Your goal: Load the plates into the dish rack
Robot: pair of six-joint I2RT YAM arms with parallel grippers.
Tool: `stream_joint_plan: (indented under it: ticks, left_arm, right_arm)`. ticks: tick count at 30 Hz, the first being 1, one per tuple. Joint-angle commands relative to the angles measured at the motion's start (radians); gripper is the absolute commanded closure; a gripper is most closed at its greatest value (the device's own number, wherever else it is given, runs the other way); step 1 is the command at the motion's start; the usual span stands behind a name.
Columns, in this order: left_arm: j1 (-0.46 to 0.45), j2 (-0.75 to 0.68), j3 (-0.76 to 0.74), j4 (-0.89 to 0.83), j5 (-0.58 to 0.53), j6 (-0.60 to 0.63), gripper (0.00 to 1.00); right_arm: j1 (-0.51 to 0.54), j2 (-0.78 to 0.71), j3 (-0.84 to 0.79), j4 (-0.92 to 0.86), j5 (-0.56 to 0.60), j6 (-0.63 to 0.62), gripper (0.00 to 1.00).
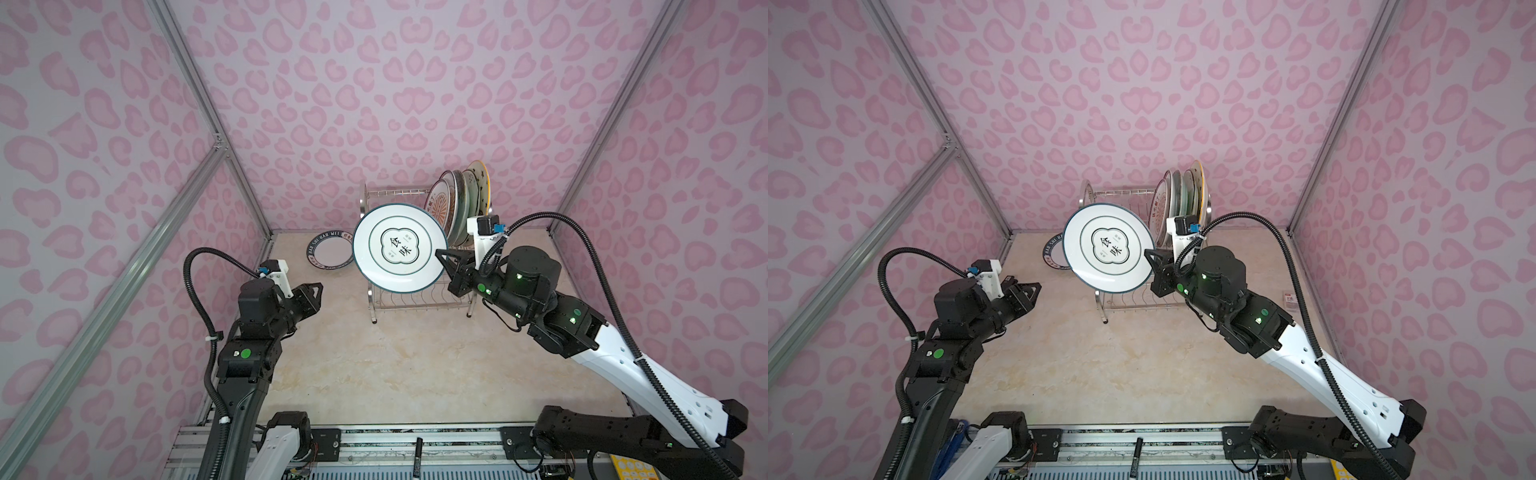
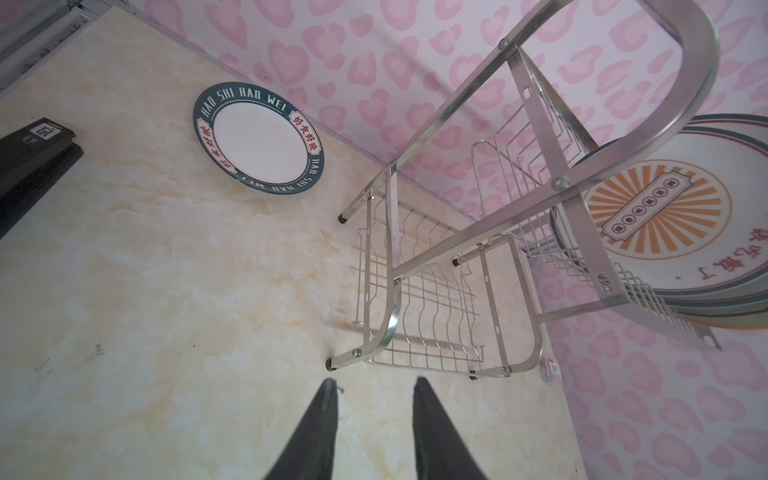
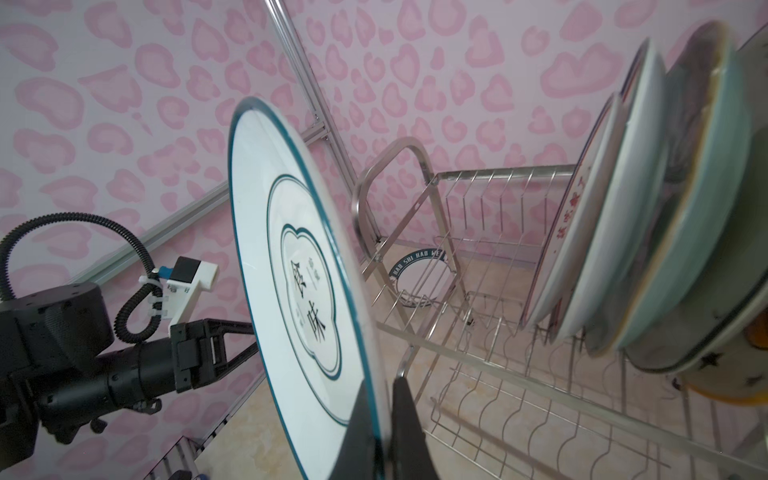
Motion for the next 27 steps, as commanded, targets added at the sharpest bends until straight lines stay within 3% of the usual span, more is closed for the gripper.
stream_joint_plan:
  ticks: [1, 13, 18, 23, 27]
  left_arm:
    - [-0.022, 0.003, -0.007, 0.076, 0.009, -0.006, 0.67]
    - [-0.092, 0.022, -0.049, 0.134, -0.005, -0.027, 0.67]
    - [-0.109, 0.016, -0.077, 0.159, 0.0, -0.046, 0.67]
    - [-0.135, 0.022, -0.103, 0.184, 0.005, -0.061, 0.67]
    - [-0.141, 0.023, -0.111, 0.188, 0.013, -0.064, 0.67]
  right_arm:
    - [-0.021, 0.021, 0.031, 0.097, 0.073, -0.077, 1.0]
    - [-0.034, 0.224, 0.275, 0.248, 0.386, -0.243, 1.0]
    - [0.002, 0.33, 0.368, 0.311, 0.566, -0.335, 1.0]
    - [0.094, 0.459, 0.455, 0.466, 0.815, -0.535, 1.0]
    - [0.164, 0.611, 0.555, 0.676, 1.008, -0.786, 1.0]
